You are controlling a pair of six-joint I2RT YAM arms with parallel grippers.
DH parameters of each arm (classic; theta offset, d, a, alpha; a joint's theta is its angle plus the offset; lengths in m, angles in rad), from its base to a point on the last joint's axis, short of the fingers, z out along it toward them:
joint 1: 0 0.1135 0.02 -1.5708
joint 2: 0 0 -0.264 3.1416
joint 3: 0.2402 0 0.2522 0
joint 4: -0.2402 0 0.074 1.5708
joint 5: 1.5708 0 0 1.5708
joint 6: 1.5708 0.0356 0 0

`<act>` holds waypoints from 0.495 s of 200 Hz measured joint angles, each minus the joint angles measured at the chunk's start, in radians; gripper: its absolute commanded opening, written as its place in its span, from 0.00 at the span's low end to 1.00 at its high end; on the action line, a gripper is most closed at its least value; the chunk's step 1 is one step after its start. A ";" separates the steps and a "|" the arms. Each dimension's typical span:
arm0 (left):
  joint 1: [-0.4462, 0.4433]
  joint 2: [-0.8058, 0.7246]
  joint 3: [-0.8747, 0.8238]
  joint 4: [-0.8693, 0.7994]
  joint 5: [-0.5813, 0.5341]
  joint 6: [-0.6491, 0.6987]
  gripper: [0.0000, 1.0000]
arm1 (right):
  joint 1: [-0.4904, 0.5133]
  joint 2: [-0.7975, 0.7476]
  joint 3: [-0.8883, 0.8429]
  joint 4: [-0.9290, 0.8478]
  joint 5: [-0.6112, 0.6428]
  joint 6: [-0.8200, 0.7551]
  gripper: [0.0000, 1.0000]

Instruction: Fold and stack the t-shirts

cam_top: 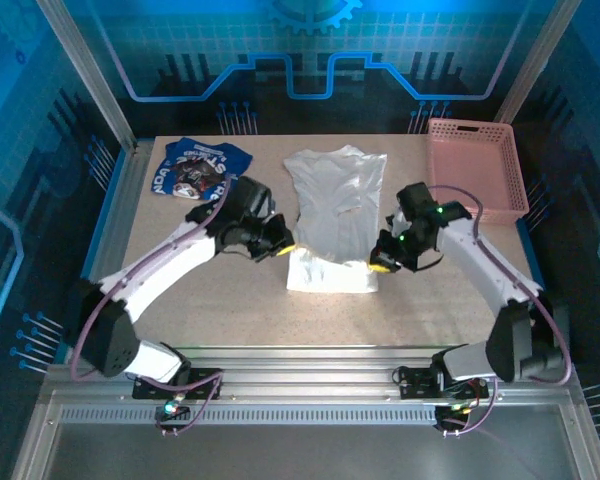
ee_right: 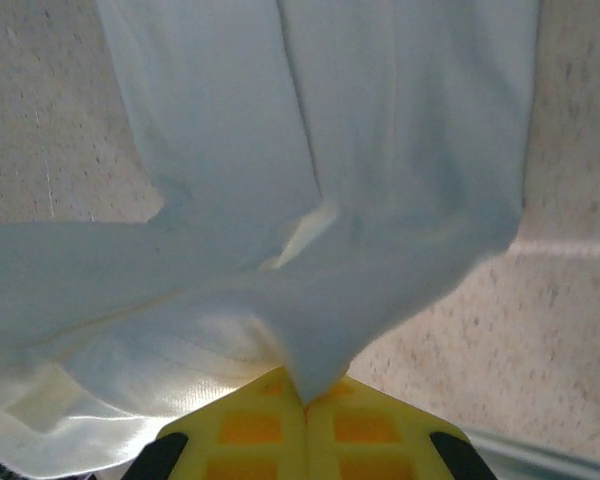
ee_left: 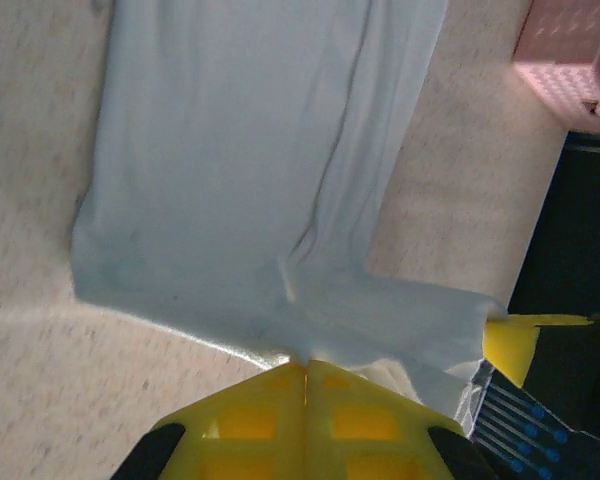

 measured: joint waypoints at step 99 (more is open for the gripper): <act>0.114 0.430 0.334 -0.071 0.049 0.254 0.00 | -0.117 0.371 0.231 0.000 0.008 -0.138 0.01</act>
